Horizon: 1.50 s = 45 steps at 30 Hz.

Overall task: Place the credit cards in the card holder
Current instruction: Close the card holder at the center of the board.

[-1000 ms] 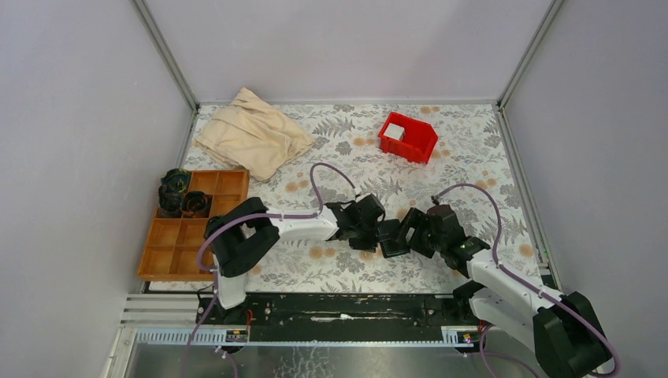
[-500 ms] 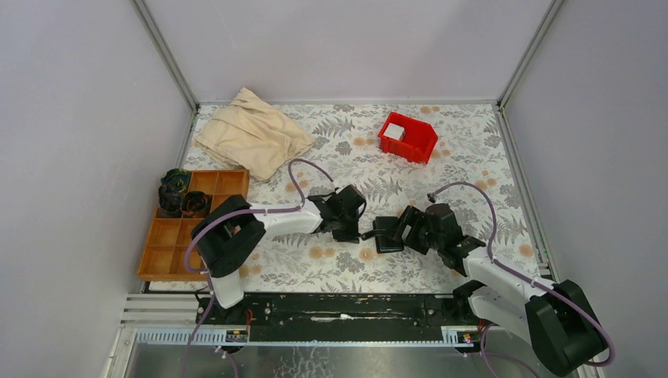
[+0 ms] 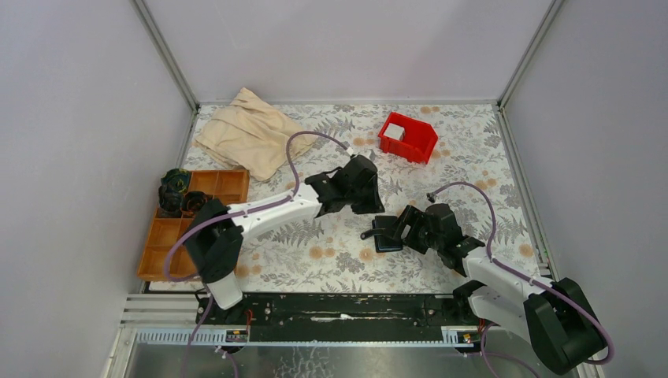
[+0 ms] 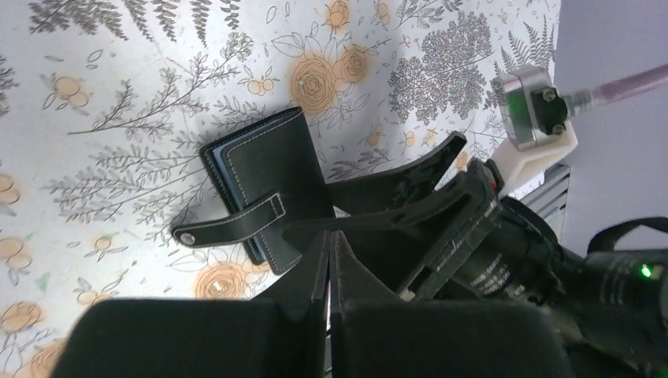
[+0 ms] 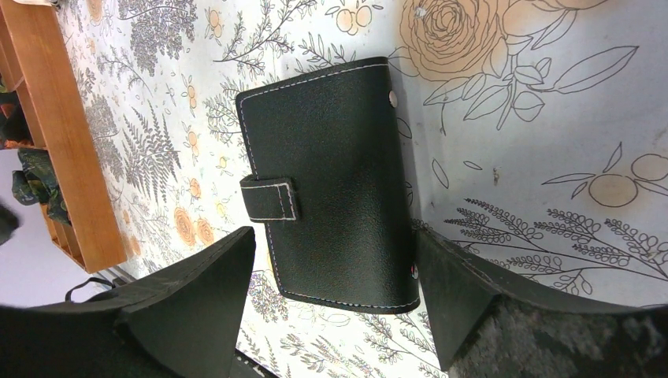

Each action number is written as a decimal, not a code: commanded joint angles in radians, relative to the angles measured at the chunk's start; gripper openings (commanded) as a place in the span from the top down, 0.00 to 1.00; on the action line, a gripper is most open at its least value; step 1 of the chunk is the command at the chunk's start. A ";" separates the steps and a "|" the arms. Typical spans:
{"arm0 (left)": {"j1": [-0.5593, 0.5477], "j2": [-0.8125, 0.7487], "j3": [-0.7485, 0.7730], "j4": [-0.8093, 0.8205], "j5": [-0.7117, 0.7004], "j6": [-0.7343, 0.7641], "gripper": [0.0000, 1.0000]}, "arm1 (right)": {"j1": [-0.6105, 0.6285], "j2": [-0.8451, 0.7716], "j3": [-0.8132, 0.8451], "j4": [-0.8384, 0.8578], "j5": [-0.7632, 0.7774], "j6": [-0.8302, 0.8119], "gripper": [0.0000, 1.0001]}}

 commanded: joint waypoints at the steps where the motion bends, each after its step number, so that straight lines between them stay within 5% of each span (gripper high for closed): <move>1: -0.002 0.096 0.054 0.017 0.051 0.031 0.98 | -0.002 0.026 -0.060 -0.170 0.027 -0.009 0.18; 45: 0.049 0.225 -0.153 -0.034 -0.043 0.031 0.99 | -0.002 0.354 -0.123 0.229 -0.089 0.036 0.20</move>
